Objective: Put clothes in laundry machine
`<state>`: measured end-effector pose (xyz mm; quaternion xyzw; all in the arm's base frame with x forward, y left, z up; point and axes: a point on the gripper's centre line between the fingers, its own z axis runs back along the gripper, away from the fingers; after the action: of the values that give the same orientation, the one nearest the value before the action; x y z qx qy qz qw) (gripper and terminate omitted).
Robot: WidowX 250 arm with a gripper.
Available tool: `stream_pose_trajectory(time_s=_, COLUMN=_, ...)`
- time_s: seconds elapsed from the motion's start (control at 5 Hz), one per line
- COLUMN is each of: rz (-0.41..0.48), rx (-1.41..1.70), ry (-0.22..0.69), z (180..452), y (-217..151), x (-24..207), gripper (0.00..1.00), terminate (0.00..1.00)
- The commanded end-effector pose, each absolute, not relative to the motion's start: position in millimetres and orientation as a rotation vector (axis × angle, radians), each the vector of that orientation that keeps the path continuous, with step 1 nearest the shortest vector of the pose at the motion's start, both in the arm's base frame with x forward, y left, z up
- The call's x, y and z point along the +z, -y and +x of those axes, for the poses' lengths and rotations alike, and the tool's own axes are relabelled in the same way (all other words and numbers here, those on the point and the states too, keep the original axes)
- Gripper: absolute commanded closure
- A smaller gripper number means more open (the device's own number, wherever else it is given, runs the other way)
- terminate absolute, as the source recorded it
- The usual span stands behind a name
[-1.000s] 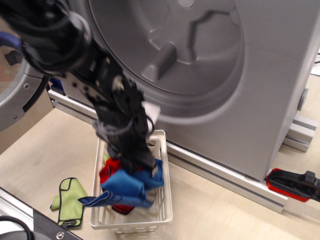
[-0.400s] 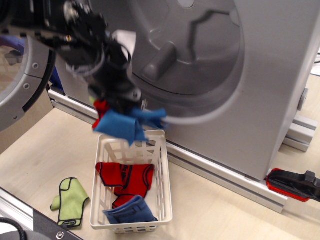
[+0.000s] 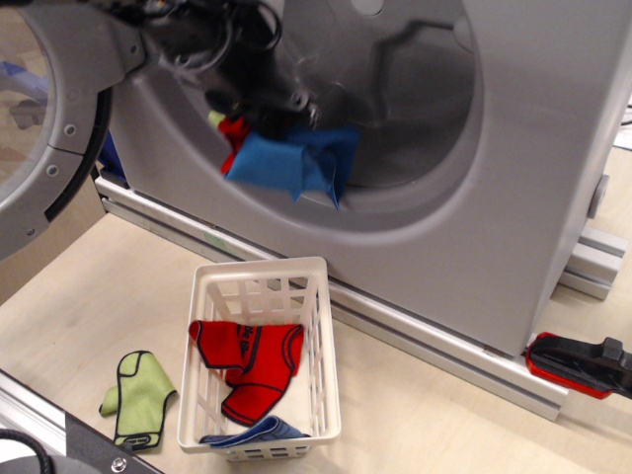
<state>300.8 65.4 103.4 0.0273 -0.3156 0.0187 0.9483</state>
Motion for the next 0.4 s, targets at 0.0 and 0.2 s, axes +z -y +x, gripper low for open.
stream_pose_trajectory(time_s=0.0, rz=0.089, rx=0.057, ry=0.731, z=340.9, y=-66.5, x=111.6, gripper=1.00, terminate=0.00)
stream_pose_trajectory(time_s=0.2, rz=0.084, rx=0.088, ry=0.745, z=359.5, y=-66.7, x=109.9, gripper=1.00, terminate=0.00)
